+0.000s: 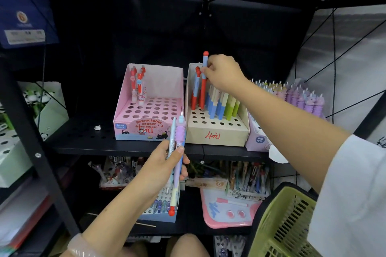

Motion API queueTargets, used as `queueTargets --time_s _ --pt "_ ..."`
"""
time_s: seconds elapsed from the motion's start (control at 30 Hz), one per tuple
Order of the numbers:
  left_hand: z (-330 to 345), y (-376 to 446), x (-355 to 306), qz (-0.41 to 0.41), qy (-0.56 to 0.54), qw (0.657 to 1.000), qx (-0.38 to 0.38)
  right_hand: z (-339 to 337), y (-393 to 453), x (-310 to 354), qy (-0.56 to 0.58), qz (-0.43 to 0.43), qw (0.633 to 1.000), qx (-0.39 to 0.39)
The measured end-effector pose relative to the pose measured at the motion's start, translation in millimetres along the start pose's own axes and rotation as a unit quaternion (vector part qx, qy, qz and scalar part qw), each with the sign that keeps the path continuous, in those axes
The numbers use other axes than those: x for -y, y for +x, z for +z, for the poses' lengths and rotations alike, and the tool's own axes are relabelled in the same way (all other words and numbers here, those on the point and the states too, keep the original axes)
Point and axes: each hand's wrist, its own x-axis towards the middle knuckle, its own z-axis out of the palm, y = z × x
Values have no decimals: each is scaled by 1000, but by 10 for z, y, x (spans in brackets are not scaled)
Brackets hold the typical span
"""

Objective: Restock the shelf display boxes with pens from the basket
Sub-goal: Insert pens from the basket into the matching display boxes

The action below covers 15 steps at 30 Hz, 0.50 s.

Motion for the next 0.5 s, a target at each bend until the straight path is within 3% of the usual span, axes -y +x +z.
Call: queueTargets --time_s 0.27,0.4,0.5 --pt "25 11 5 -4 -6 1000 7 9 37 5 -27 15 999 12" --pt "15 -9 -4 -1 -7 1000 4 54 -27 -6 -17 -5 998 -59" --pt "0 -23 -12 -1 -6 1000 3 119 -68 -30 -97 -29 992 -82"
